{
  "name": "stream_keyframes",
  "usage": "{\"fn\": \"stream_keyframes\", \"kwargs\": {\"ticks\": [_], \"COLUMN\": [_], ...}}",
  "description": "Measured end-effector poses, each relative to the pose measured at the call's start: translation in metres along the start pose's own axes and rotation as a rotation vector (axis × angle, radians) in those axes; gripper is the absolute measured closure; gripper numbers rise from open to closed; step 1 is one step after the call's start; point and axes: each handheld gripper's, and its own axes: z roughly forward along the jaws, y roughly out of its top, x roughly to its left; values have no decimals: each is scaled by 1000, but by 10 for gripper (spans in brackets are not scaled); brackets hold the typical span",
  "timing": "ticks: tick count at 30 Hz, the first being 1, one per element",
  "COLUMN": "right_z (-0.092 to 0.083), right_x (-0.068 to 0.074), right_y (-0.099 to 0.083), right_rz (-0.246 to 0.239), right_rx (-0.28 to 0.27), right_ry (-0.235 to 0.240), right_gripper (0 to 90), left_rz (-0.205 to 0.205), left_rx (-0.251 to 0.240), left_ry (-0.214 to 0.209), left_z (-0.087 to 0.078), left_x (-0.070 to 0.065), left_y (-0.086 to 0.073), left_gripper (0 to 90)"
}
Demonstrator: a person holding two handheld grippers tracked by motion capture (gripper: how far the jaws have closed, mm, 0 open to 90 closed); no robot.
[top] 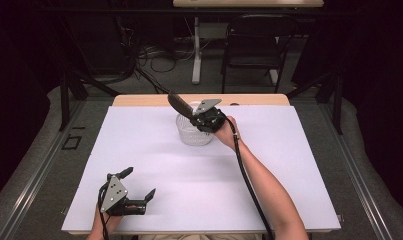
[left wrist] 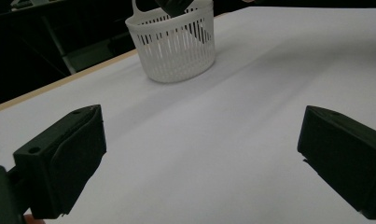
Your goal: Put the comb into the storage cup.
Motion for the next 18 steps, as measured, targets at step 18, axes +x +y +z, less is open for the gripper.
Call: {"fn": "stream_keyframes", "kwargs": {"ticks": [18], "right_z": [-10], "right_x": [-4], "right_y": [0], "right_rz": [50], "right_rx": [5], "right_ry": [3], "right_gripper": [557], "left_rz": [0], "left_rx": [-1], "left_ry": [0], "left_z": [0], "left_x": [0], "left_y": [0], "left_gripper": [15]}}
